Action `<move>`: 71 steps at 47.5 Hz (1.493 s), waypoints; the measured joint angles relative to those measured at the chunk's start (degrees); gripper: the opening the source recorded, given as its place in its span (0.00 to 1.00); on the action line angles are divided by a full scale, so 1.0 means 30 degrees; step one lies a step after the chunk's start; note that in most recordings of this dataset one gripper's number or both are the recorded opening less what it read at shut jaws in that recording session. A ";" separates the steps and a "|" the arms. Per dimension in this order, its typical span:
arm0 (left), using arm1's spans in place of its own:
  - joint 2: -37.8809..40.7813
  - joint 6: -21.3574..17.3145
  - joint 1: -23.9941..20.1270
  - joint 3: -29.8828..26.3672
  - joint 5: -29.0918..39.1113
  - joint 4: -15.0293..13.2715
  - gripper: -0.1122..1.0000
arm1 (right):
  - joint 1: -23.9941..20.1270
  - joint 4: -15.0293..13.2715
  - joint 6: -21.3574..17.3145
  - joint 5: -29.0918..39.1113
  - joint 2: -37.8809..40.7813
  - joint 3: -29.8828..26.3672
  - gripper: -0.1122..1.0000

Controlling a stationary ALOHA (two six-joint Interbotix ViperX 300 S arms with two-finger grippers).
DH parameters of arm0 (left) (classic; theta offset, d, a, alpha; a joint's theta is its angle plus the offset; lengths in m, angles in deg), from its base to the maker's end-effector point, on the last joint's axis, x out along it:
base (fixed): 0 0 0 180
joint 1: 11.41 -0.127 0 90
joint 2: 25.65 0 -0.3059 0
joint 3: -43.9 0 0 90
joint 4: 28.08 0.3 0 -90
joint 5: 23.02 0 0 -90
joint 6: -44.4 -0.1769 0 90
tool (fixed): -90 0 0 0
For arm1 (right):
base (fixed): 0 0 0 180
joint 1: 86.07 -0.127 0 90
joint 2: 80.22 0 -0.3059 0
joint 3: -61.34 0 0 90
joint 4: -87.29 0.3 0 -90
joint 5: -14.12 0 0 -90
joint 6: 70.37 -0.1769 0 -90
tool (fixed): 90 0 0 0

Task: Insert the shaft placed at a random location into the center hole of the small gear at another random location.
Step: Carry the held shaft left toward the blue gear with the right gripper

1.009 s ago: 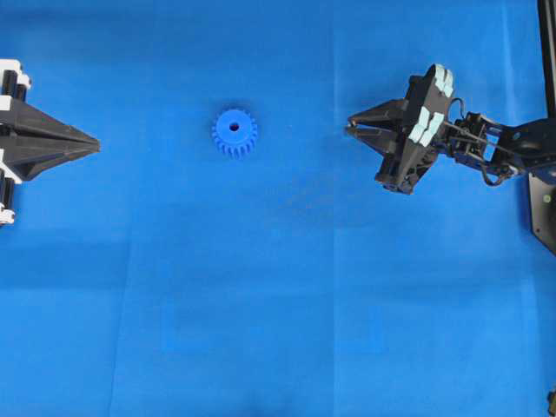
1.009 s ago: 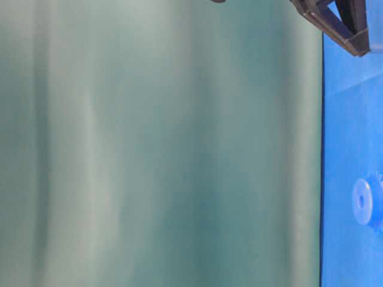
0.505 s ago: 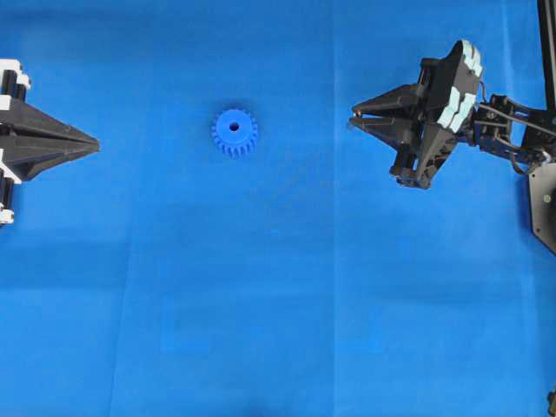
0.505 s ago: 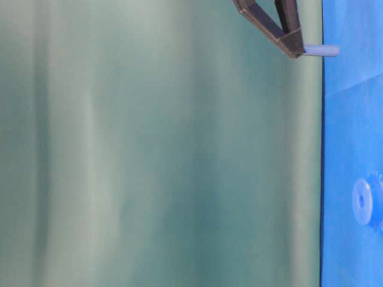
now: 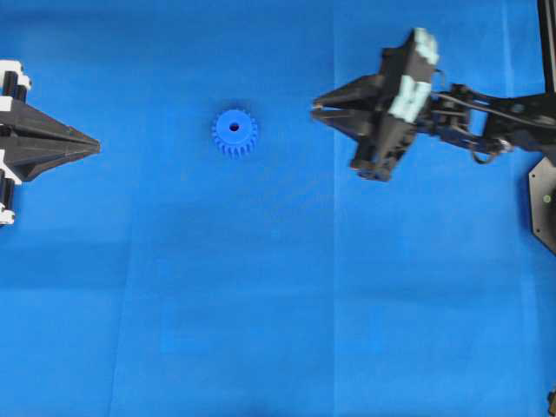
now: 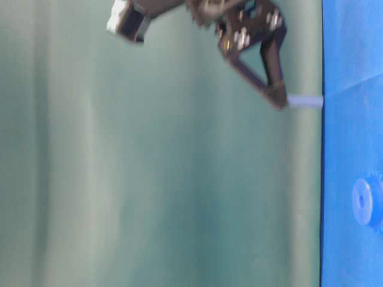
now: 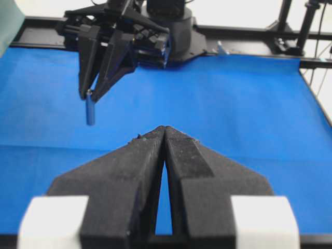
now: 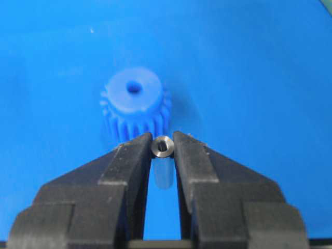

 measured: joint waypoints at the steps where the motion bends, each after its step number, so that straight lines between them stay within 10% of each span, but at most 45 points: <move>1: 0.0000 0.0000 0.0000 0.0000 0.0029 0.0000 0.10 | 0.0000 -0.0029 0.0000 0.0088 0.0176 -0.0264 0.13; 27: 0.0000 0.0000 0.0000 0.0000 0.0322 0.0000 0.10 | -0.0322 -0.0762 0.0059 0.1992 0.3955 -0.6035 0.13; 71: 0.0000 0.0000 0.0000 0.0000 0.0322 -0.0029 0.10 | -0.0352 -0.0703 -0.0088 0.0615 0.6797 -0.6387 0.13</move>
